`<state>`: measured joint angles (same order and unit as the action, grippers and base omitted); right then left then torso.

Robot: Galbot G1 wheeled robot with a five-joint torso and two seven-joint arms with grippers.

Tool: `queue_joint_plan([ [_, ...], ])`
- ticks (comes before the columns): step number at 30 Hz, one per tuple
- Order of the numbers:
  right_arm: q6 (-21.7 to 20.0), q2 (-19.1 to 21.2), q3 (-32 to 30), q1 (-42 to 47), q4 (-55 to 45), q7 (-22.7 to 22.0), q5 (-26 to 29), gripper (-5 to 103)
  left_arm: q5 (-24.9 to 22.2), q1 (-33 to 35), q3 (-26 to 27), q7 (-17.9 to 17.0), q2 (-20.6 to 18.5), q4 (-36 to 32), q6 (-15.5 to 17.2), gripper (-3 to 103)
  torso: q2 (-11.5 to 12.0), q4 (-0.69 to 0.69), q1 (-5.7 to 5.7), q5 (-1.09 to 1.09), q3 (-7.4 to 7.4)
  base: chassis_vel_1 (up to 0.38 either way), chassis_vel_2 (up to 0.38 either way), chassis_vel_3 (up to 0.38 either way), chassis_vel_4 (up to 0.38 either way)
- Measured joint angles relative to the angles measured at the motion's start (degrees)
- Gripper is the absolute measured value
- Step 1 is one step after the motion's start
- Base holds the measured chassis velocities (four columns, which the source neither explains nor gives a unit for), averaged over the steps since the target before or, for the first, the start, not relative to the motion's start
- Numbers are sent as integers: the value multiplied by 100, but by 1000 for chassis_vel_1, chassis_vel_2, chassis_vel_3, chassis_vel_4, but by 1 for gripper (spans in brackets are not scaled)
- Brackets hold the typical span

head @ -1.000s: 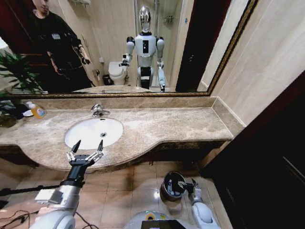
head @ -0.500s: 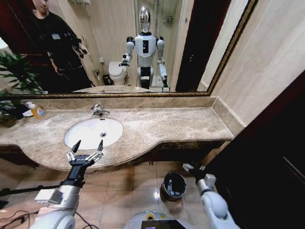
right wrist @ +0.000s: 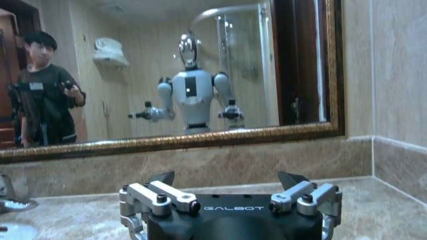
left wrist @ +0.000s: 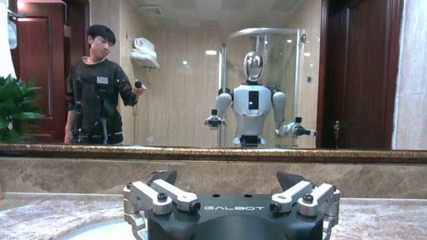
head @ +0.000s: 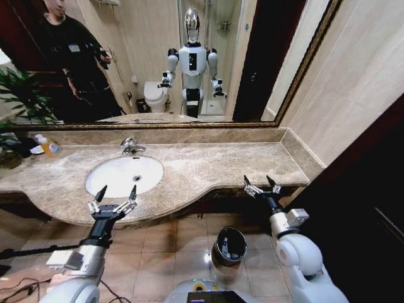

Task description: Pick up the trash from the sink and place it in the trash bin.

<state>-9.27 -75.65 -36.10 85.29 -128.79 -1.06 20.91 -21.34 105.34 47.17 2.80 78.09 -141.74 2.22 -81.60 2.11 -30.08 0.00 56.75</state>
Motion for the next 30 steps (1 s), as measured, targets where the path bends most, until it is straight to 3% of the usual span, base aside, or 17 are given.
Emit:
queue_joint_plan([
  [3, 398, 17, 30, -61, 188, -51, -63, 100, 0, 0, 0, 0, 0, 0, 0, 100, 0, 0, 0, 0, 0, 0, 0, 0, 0],
  [6, 444, 20, 42, -67, 250, -66, -148, 100, 0, 0, 0, 0, 0, 0, 0, 100, 0, 0, 0, 1, 0, 0, 0, 0, 0],
  [30, 374, 14, 38, -26, 288, 88, -299, 100, 0, 0, 0, 0, 0, 0, 0, 100, 0, 0, 0, 0, 0, 0, 0, 0, 0],
])
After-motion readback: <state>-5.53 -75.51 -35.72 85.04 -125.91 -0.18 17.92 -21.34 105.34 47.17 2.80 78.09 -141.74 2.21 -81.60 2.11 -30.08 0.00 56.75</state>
